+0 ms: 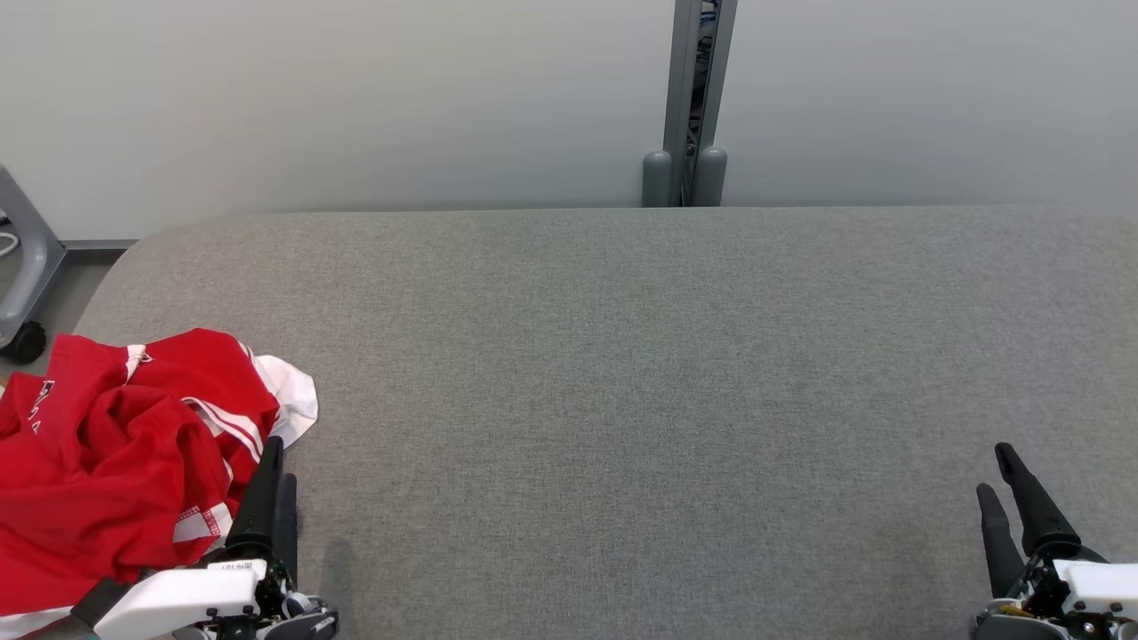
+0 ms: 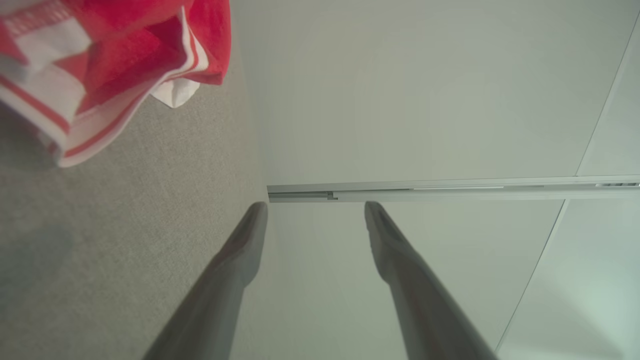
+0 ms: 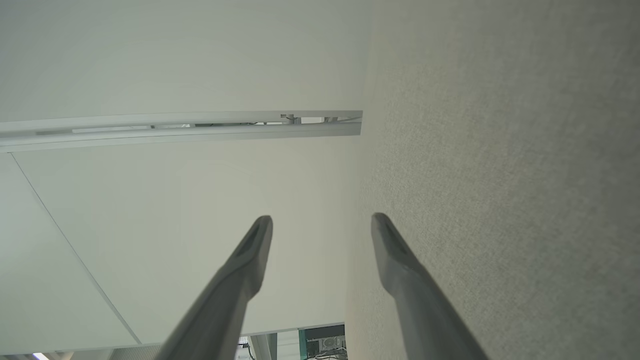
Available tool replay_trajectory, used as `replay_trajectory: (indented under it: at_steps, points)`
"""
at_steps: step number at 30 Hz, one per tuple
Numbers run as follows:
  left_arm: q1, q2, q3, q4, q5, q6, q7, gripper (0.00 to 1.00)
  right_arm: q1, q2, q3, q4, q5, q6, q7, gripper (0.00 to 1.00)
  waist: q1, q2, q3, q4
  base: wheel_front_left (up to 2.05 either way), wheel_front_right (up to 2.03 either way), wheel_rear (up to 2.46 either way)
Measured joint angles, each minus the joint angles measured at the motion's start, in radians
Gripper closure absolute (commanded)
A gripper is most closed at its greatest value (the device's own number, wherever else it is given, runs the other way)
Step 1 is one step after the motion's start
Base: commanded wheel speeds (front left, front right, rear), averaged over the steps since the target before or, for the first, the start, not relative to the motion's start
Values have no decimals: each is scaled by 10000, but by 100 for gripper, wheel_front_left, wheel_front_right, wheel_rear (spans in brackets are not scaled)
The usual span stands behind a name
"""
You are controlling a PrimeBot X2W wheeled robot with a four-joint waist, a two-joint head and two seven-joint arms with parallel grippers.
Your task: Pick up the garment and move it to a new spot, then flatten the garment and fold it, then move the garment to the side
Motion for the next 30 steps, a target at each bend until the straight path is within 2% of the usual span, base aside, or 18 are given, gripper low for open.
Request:
replay_trajectory:
  at_steps: [14, 30]
  points:
    - [0, 10, 407, -222, 579, 0, -556, 0, -66, -27, 150, -253, -1078, 2, -757, 0, 0, 0, -73, -80, 0, 0, 0]
    - [-189, 50, 1009, -1005, 2608, 0, -1103, 0, -474, -75, -50, -1047, -4556, 2, -1478, 0, -1, 0, -46, -230, 0, 0, 0]
